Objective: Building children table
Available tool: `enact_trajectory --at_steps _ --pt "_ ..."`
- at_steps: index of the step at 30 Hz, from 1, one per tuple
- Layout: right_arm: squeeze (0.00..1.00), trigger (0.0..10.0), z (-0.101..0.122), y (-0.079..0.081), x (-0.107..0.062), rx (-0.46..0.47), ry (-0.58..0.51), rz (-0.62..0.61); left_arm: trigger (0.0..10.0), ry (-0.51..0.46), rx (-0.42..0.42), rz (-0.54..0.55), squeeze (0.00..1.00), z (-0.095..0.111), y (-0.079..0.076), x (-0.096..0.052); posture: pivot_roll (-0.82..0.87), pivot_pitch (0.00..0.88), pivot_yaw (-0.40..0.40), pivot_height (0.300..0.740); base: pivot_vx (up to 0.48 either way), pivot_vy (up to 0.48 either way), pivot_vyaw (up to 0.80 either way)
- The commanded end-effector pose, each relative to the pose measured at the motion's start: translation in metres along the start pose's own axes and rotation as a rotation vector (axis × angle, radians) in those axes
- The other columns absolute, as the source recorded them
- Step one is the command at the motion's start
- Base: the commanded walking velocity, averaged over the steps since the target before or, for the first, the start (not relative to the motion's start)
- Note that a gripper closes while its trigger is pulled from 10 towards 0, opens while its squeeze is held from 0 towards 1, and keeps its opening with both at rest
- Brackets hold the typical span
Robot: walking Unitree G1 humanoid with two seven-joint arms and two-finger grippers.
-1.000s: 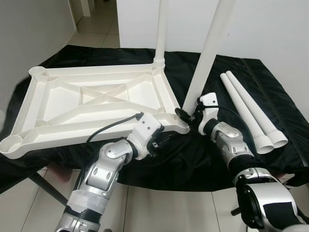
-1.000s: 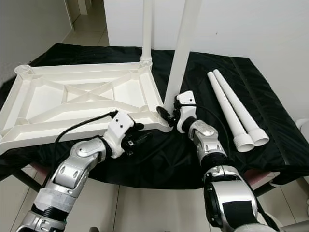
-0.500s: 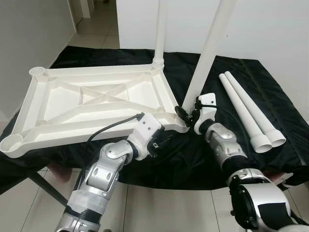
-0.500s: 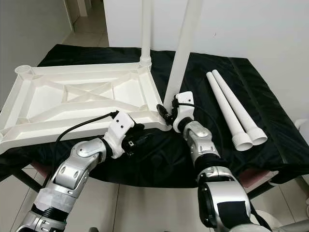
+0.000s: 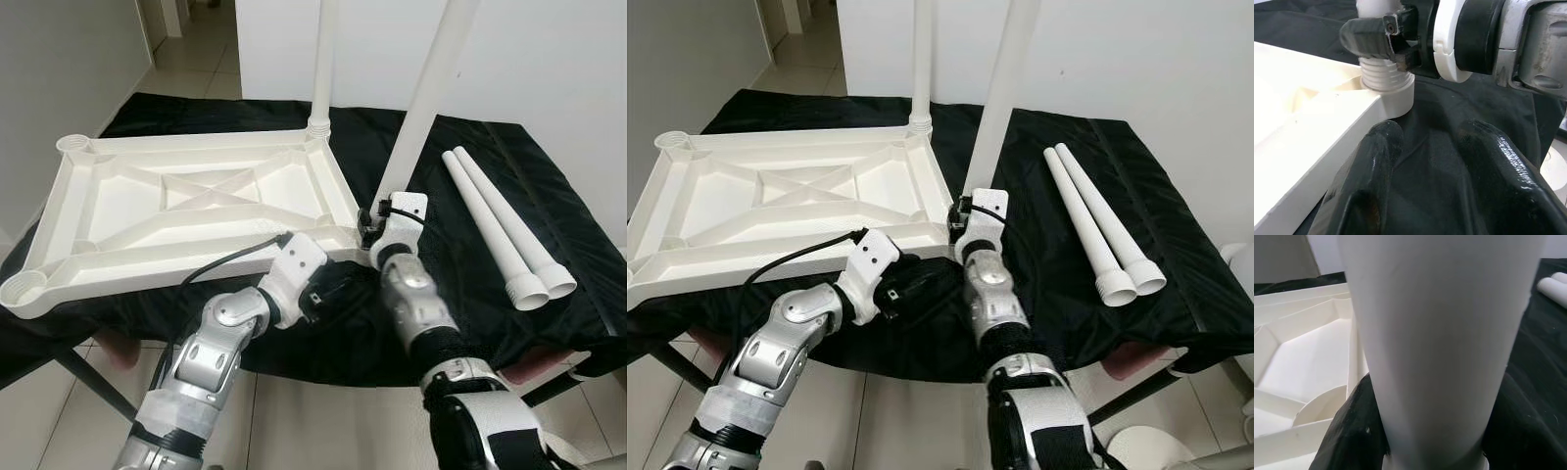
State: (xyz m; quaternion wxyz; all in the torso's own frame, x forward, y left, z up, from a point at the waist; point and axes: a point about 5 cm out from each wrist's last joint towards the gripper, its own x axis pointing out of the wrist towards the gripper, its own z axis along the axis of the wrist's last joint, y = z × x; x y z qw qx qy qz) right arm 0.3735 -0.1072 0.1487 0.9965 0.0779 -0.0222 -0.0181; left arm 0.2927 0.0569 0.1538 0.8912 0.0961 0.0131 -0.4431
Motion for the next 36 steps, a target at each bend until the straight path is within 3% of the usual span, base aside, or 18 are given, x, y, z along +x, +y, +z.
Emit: enact_trajectory --at_steps 1,5,6,7,9,10,14,15,16,17,22,26,31,36 --pt "0.00 10.0 0.001 -0.003 -0.002 0.085 -0.002 -0.044 10.0 0.007 -0.008 0.029 0.00 -0.002 -0.002 0.000 0.03 0.026 -0.041 0.740 0.000 0.000 0.00" --pt "0.00 10.0 0.007 0.000 -0.004 0.059 -0.027 -0.020 10.0 0.006 -0.008 0.023 0.00 -0.002 -0.003 0.001 0.03 0.026 -0.043 0.740 0.000 0.000 0.00" --pt "0.24 10.0 0.007 -0.001 -0.004 0.057 -0.027 -0.027 10.0 0.006 -0.006 0.020 0.00 -0.002 -0.004 0.001 0.03 0.026 -0.043 0.740 0.000 0.000 0.00" --pt "0.65 10.0 0.009 -0.004 -0.005 0.066 -0.049 -0.025 10.0 0.005 -0.005 0.020 0.00 -0.001 -0.003 0.002 0.03 0.026 -0.043 0.740 0.000 0.000 0.00" --pt "0.65 10.0 0.009 -0.004 -0.005 0.066 -0.049 -0.025 10.0 0.005 -0.005 0.020 0.00 -0.001 -0.003 0.002 0.03 0.026 -0.043 0.740 0.000 0.000 0.00" --pt "1.00 10.0 0.016 -0.004 -0.007 0.071 -0.098 0.003 10.0 0.004 -0.006 0.024 0.00 -0.001 -0.002 0.001 0.02 0.026 -0.040 0.740 0.000 0.000 0.00" --pt "1.00 10.0 0.024 -0.007 -0.009 0.058 -0.146 0.041 10.0 0.006 -0.005 0.024 0.00 -0.002 -0.003 0.001 0.02 0.027 -0.041 0.740 0.000 0.000 0.00" --pt "0.22 10.0 0.024 -0.010 -0.012 0.053 -0.157 0.053 10.0 0.006 -0.005 0.025 0.00 -0.002 -0.003 0.001 0.02 0.028 -0.041 0.740 0.000 0.000 0.00" --pt "0.22 10.0 0.025 -0.012 -0.014 0.047 -0.164 0.059 10.0 0.006 -0.006 0.026 0.00 -0.001 -0.003 0.001 0.02 0.028 -0.041 0.740 0.000 0.000 0.00" --pt "0.00 10.0 0.026 -0.013 -0.015 0.045 -0.167 0.062 10.0 0.005 -0.006 0.026 0.00 -0.001 -0.003 0.001 0.02 0.028 -0.041 0.740 0.000 0.000 0.00" --pt "0.00 10.0 0.024 -0.016 -0.021 0.040 -0.169 0.076 10.0 0.006 -0.007 0.029 0.00 -0.002 -0.003 0.000 0.03 0.032 -0.042 0.740 0.000 0.000 0.00" --pt "0.00 10.0 0.015 -0.022 -0.040 0.034 -0.178 0.088 10.0 -0.003 -0.007 0.063 0.00 0.000 0.004 -0.002 0.03 0.036 -0.041 0.740 0.000 0.000 0.00" --pt "0.00 10.0 0.003 -0.017 -0.060 0.049 -0.152 0.120 10.0 -0.010 -0.009 0.164 0.00 0.004 0.027 -0.005 0.02 0.041 -0.034 0.740 0.000 0.000 0.00" --pt "0.00 10.0 -0.001 -0.014 -0.065 0.054 -0.134 0.138 10.0 -0.003 0.006 0.207 0.00 0.005 0.036 -0.006 0.02 0.044 -0.029 0.740 0.000 0.000 0.00"
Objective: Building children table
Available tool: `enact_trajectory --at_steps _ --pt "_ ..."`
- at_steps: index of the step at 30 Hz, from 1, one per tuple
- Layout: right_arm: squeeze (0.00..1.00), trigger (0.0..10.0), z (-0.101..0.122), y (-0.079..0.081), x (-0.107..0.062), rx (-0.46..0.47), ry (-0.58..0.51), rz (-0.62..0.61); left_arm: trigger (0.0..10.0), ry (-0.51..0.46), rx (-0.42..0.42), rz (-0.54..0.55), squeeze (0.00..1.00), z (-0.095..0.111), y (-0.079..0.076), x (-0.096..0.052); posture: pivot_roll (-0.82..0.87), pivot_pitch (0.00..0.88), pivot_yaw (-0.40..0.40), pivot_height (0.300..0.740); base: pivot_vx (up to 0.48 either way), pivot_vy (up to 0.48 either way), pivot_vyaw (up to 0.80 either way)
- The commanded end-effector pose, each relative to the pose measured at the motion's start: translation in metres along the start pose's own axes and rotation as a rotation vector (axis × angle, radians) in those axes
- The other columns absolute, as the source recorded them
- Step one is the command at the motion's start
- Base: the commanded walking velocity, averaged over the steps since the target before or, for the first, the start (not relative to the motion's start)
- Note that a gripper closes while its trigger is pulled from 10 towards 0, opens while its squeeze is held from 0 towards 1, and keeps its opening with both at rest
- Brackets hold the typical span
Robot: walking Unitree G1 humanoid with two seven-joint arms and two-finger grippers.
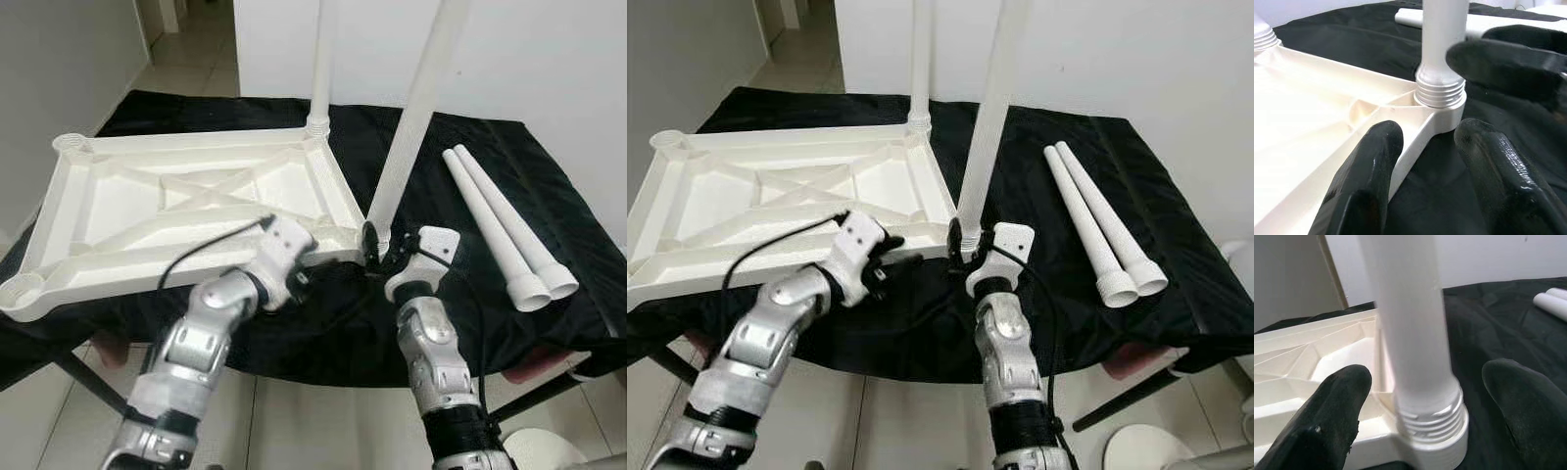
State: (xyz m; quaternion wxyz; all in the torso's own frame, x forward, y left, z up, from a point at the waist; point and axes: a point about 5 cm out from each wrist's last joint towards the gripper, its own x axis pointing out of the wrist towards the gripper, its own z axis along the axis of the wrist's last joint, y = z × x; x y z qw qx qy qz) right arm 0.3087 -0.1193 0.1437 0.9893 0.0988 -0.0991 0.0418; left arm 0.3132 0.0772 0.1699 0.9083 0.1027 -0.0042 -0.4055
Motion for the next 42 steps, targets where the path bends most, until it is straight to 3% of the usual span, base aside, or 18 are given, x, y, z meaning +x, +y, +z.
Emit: enact_trajectory --at_steps 1,4,6,12,15,23,26,32,36,38,39,40,41,42 --pt "0.00 10.0 -0.001 0.001 -0.003 0.008 0.013 0.010 10.0 0.023 -0.007 0.140 0.00 -0.006 0.009 -0.001 0.01 0.047 -0.026 0.740 0.000 0.000 0.00" --pt "0.00 10.0 -0.002 0.000 -0.006 0.005 0.023 0.005 10.0 0.042 -0.013 0.180 0.00 -0.008 0.016 -0.001 0.01 0.051 -0.022 0.740 0.000 0.000 0.00" --pt "0.00 10.0 -0.004 -0.005 -0.012 0.005 0.039 -0.002 10.0 0.122 -0.013 0.267 0.00 -0.019 0.030 -0.002 0.01 0.055 -0.015 0.740 0.000 0.000 0.00" --pt "0.00 10.0 -0.002 -0.007 -0.015 0.004 0.044 -0.006 10.0 0.200 -0.014 0.333 0.00 -0.030 0.041 -0.004 0.00 0.055 -0.010 0.740 0.000 0.000 0.00" --pt "0.00 10.0 -0.002 -0.010 -0.017 -0.001 0.046 -0.011 10.0 0.283 0.052 0.402 0.00 -0.039 0.055 -0.009 -0.01 0.055 -0.002 0.740 0.000 0.000 0.00" --pt "0.00 10.0 0.001 -0.013 -0.016 -0.007 0.044 -0.020 10.0 0.355 0.084 0.451 0.00 -0.045 0.066 -0.014 -0.01 0.055 0.000 0.740 0.000 0.000 0.00" --pt "0.00 10.0 0.002 -0.015 -0.014 -0.009 0.043 -0.024 10.0 0.401 0.132 0.488 0.00 -0.048 0.076 -0.019 -0.01 0.055 0.001 0.740 0.000 0.000 0.00" --pt "0.00 10.0 0.003 -0.015 -0.013 -0.010 0.043 -0.021 10.0 0.409 0.139 0.495 0.00 -0.048 0.080 -0.022 -0.01 0.054 0.000 0.740 0.000 0.000 0.00" --pt "0.00 10.0 0.003 -0.014 -0.012 -0.007 0.048 -0.014 10.0 0.456 0.140 0.497 0.00 -0.053 0.092 -0.039 0.00 0.058 -0.006 0.740 0.000 0.000 0.00" --pt "0.00 10.0 0.003 -0.014 -0.012 -0.007 0.049 -0.013 10.0 0.459 0.129 0.495 0.00 -0.054 0.093 -0.040 0.00 0.058 -0.006 0.740 0.000 0.000 0.00" --pt "0.00 10.0 0.003 -0.014 -0.012 -0.009 0.051 -0.011 8.9 0.464 0.122 0.505 0.00 -0.055 0.093 -0.041 0.00 0.057 -0.006 0.740 0.000 0.000 0.00" --pt "0.00 10.0 0.003 -0.014 -0.012 -0.008 0.051 -0.011 4.8 0.460 0.122 0.506 0.00 -0.055 0.093 -0.040 0.00 0.057 -0.006 0.740 0.000 0.000 0.00" --pt "0.00 10.0 0.003 -0.014 -0.012 -0.008 0.051 -0.011 4.8 0.460 0.122 0.506 0.00 -0.055 0.093 -0.040 0.00 0.057 -0.006 0.740 0.000 0.000 0.00" --pt "0.00 10.0 0.003 -0.013 -0.011 -0.008 0.051 -0.010 2.4 0.455 0.123 0.504 0.00 -0.054 0.092 -0.040 0.00 0.056 -0.007 0.740 0.000 0.000 0.00"
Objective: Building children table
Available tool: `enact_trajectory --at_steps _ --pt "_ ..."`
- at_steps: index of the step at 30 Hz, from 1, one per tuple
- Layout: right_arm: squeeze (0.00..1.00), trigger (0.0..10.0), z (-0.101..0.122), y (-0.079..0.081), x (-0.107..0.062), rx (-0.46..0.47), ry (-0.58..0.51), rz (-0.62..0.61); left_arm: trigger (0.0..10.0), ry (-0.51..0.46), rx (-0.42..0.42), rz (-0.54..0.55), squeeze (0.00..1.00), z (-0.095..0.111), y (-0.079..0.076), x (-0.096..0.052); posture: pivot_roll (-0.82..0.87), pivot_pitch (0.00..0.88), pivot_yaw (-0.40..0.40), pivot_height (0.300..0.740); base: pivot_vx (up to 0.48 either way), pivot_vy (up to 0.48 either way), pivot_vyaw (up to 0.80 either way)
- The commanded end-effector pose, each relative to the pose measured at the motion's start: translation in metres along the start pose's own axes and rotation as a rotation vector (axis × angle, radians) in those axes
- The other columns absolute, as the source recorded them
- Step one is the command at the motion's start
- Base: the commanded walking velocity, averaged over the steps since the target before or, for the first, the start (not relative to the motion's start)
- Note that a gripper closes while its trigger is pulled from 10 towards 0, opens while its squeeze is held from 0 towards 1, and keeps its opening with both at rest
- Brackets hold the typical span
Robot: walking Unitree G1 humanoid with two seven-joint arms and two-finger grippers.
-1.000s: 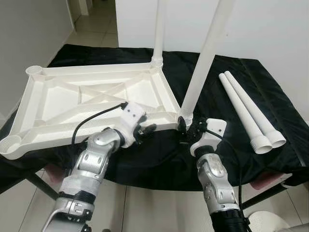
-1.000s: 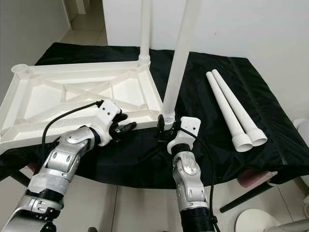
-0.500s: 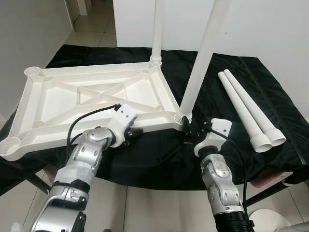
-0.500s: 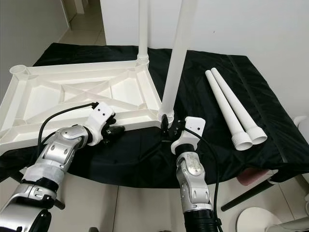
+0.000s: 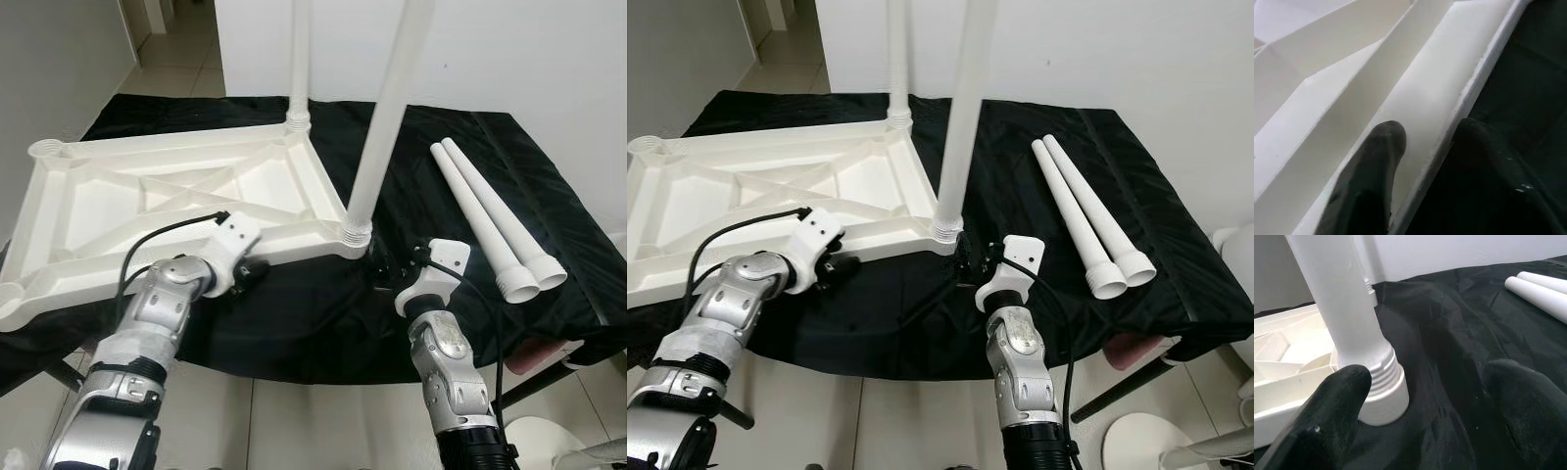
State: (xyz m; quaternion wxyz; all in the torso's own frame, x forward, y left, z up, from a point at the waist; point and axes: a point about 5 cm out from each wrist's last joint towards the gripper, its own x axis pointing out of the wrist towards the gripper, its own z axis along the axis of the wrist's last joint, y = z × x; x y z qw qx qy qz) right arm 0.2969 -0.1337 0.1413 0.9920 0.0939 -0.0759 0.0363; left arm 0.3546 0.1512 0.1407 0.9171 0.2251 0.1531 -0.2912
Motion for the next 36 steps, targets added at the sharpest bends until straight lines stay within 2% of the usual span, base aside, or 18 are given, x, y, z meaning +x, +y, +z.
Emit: enact_trajectory --at_steps 1,10,11,13,14,15,16,18,19,22,23,26,27,30,33,35,36 --pt "0.00 10.0 0.001 0.000 0.002 0.000 0.005 0.004 0.0 0.050 -0.031 0.306 0.00 -0.013 0.018 -0.005 -0.01 0.055 -0.007 0.740 0.000 0.000 0.00" --pt "0.00 10.0 0.002 0.000 0.003 -0.001 0.003 0.002 0.0 -0.016 -0.033 0.277 0.00 -0.001 0.007 0.001 -0.01 0.055 -0.007 0.740 0.000 0.000 0.00" --pt "0.00 10.0 0.002 -0.001 0.003 -0.001 0.004 0.002 3.7 -0.048 -0.037 0.260 0.00 0.004 0.003 0.002 -0.01 0.055 -0.006 0.740 0.000 0.000 0.00" --pt "0.00 10.0 0.002 -0.001 0.003 -0.001 0.004 0.002 3.7 -0.048 -0.037 0.260 0.00 0.004 0.003 0.002 -0.01 0.055 -0.006 0.740 0.000 0.000 0.00" --pt "0.00 10.0 0.002 -0.001 0.002 -0.001 0.005 0.002 10.0 -0.088 -0.016 0.241 0.00 0.011 -0.003 0.005 -0.01 0.058 -0.006 0.740 0.000 0.000 0.00" --pt "0.00 10.0 0.002 -0.001 0.002 -0.001 0.005 0.002 10.0 -0.088 -0.016 0.241 0.00 0.011 -0.003 0.005 -0.01 0.058 -0.006 0.740 0.000 0.000 0.00" --pt "0.00 10.0 0.001 -0.001 0.002 -0.001 0.006 0.000 10.0 -0.150 -0.007 0.210 0.00 0.021 -0.011 0.007 -0.01 0.058 -0.005 0.740 0.000 0.000 0.00" --pt "0.00 10.0 0.001 -0.001 0.002 -0.001 0.009 -0.002 10.0 -0.246 -0.078 0.130 0.00 0.033 -0.022 0.006 -0.01 0.060 -0.004 0.740 0.000 0.000 0.00" --pt "0.00 10.0 0.000 -0.001 0.002 0.000 0.009 -0.004 10.0 -0.281 -0.105 0.098 1.00 0.037 -0.026 0.005 -0.01 0.061 -0.002 0.740 0.000 0.000 0.00" --pt "0.00 10.0 0.000 -0.001 0.002 0.000 0.009 -0.005 10.0 -0.297 -0.118 0.082 1.00 0.039 -0.028 0.004 -0.01 0.061 -0.002 0.740 0.000 0.000 0.00" --pt "0.00 10.0 0.000 -0.002 0.002 0.000 0.010 -0.008 10.0 -0.346 -0.100 0.047 0.66 0.045 -0.032 0.001 -0.01 0.062 -0.001 0.740 0.000 0.000 0.00" --pt "0.00 10.0 0.000 -0.002 0.001 0.002 0.009 -0.009 10.0 -0.370 -0.116 0.021 0.66 0.048 -0.034 -0.001 -0.01 0.065 0.001 0.740 0.000 0.000 0.00" --pt "0.00 10.0 0.000 -0.002 0.001 0.002 0.009 -0.010 10.0 -0.389 -0.144 0.024 0.00 0.050 -0.030 -0.003 -0.01 0.065 0.001 0.740 0.000 0.000 0.00" --pt "0.00 10.0 0.000 -0.001 0.001 0.003 0.009 -0.010 10.0 -0.434 -0.186 0.037 0.00 0.054 -0.021 -0.009 -0.01 0.067 0.004 0.740 0.000 0.000 0.00" --pt "0.00 10.0 0.000 -0.001 0.001 0.003 0.009 -0.010 10.0 -0.434 -0.178 0.041 0.00 0.054 -0.019 -0.010 -0.01 0.067 0.004 0.740 0.000 0.000 0.00" --pt "0.00 10.0 0.000 -0.001 0.001 0.003 0.009 -0.012 10.0 -0.370 -0.123 0.122 0.00 0.044 0.003 -0.015 0.00 0.069 0.006 0.740 0.000 0.000 0.00" --pt "0.00 10.0 0.000 -0.001 0.001 0.003 0.009 -0.012 10.0 -0.370 -0.123 0.122 0.00 0.044 0.003 -0.015 0.00 0.069 0.006 0.740 0.000 0.000 0.00"
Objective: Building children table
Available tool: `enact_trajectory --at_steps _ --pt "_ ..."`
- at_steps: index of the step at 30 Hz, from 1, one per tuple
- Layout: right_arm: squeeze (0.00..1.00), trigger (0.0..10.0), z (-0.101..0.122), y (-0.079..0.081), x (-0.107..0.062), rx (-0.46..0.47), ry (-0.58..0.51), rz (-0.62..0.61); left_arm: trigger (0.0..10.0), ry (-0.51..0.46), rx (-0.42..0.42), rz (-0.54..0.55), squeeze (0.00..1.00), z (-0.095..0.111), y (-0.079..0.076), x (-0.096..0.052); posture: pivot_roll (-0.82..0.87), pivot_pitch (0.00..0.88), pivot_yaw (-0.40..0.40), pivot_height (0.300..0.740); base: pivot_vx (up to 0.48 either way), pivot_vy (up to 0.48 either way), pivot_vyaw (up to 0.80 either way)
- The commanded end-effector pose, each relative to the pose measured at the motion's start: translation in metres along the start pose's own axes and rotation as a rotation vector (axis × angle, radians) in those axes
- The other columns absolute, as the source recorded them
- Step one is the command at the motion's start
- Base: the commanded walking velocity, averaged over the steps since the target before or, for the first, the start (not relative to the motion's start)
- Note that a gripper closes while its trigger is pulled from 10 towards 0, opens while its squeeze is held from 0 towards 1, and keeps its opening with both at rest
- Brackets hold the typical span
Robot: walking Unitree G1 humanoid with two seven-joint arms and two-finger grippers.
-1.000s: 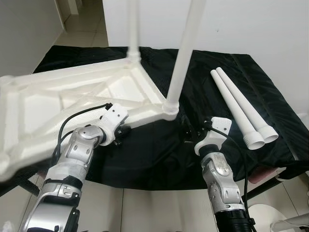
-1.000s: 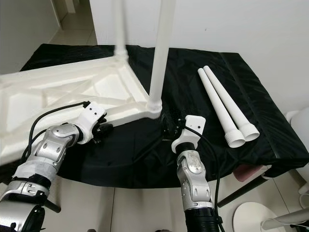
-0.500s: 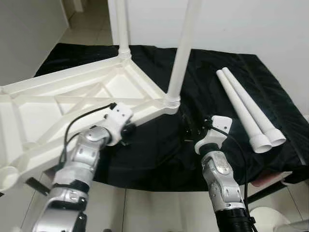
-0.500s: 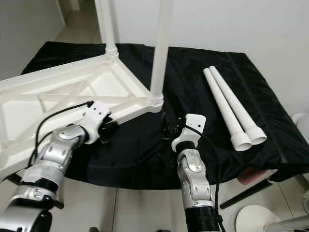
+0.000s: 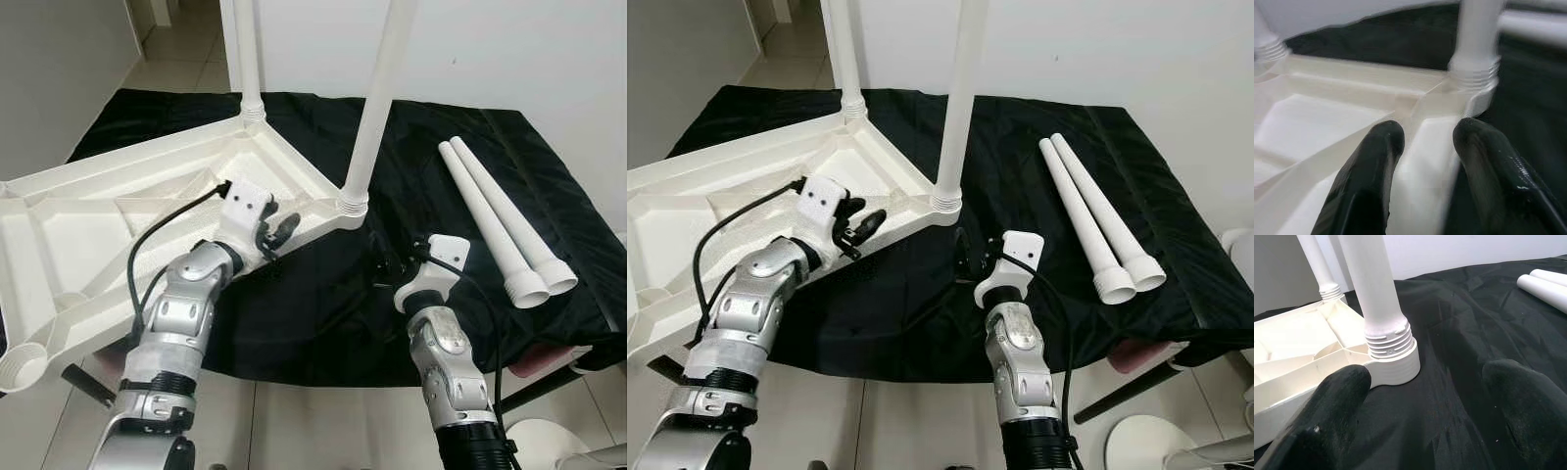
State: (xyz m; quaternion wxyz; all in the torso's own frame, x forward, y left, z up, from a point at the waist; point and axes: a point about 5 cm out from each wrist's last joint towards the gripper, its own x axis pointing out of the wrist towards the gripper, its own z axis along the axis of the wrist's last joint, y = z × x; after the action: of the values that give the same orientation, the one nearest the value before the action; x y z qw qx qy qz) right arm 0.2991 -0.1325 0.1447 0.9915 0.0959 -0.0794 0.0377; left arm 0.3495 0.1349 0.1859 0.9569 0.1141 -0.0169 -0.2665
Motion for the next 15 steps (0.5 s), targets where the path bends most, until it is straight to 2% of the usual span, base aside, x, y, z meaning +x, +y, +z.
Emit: enact_trajectory --at_steps 1,2,3,4,6,7,9,10,11,13,14,15 --pt "0.00 10.0 -0.003 -0.003 -0.002 0.000 0.016 -0.016 10.0 0.048 0.036 0.058 0.00 -0.005 0.015 -0.004 0.00 0.069 0.006 0.740 0.000 0.000 0.00" --pt "0.00 10.0 -0.003 -0.003 -0.002 0.000 0.016 -0.016 10.0 0.048 0.036 0.058 0.00 -0.005 0.015 -0.004 0.00 0.069 0.006 0.740 0.000 0.000 0.00" --pt "0.00 10.0 -0.003 -0.003 -0.002 0.001 0.015 -0.017 10.0 0.098 0.030 0.123 0.00 -0.010 0.031 -0.009 0.00 0.071 0.007 0.740 0.000 0.000 0.00" --pt "0.00 10.0 -0.003 -0.003 -0.002 0.001 0.015 -0.017 10.0 0.098 0.030 0.123 0.00 -0.010 0.031 -0.009 0.00 0.071 0.007 0.740 0.000 0.000 0.00" --pt "0.00 10.0 -0.003 -0.003 -0.003 0.001 0.015 -0.017 10.0 0.170 0.025 0.231 0.00 -0.018 0.054 -0.017 0.00 0.070 0.007 0.740 0.000 0.000 0.00" --pt "0.00 10.0 -0.003 -0.003 -0.003 0.001 0.015 -0.017 10.0 0.170 0.025 0.231 0.00 -0.018 0.054 -0.017 0.00 0.070 0.007 0.740 0.000 0.000 0.00" --pt "0.00 10.0 -0.003 -0.003 -0.003 0.000 0.015 -0.018 10.0 0.244 0.052 0.332 0.00 -0.023 0.076 -0.029 0.00 0.069 0.007 0.740 0.000 0.000 0.00" --pt "0.00 10.0 -0.003 -0.003 -0.003 0.000 0.015 -0.018 10.0 0.244 0.052 0.332 0.00 -0.023 0.076 -0.029 0.00 0.069 0.007 0.740 0.000 0.000 0.00" --pt "0.00 10.0 -0.003 -0.003 -0.003 -0.001 0.015 -0.018 10.0 0.273 0.051 0.360 0.00 -0.025 0.084 -0.035 0.00 0.070 0.008 0.740 0.000 0.000 0.00" --pt "0.00 10.0 -0.003 -0.004 -0.002 -0.002 0.014 -0.020 10.0 0.326 0.100 0.410 0.00 -0.027 0.097 -0.046 0.00 0.068 0.009 0.740 0.000 0.000 0.00" --pt "0.00 10.0 -0.003 -0.004 -0.002 -0.002 0.014 -0.020 10.0 0.326 0.100 0.410 0.00 -0.027 0.097 -0.046 0.00 0.068 0.009 0.740 0.000 0.000 0.00" --pt "0.00 10.0 -0.003 -0.005 -0.003 -0.002 0.014 -0.022 10.0 0.351 0.144 0.419 0.00 -0.027 0.103 -0.052 0.00 0.066 0.010 0.740 0.000 0.000 0.00"
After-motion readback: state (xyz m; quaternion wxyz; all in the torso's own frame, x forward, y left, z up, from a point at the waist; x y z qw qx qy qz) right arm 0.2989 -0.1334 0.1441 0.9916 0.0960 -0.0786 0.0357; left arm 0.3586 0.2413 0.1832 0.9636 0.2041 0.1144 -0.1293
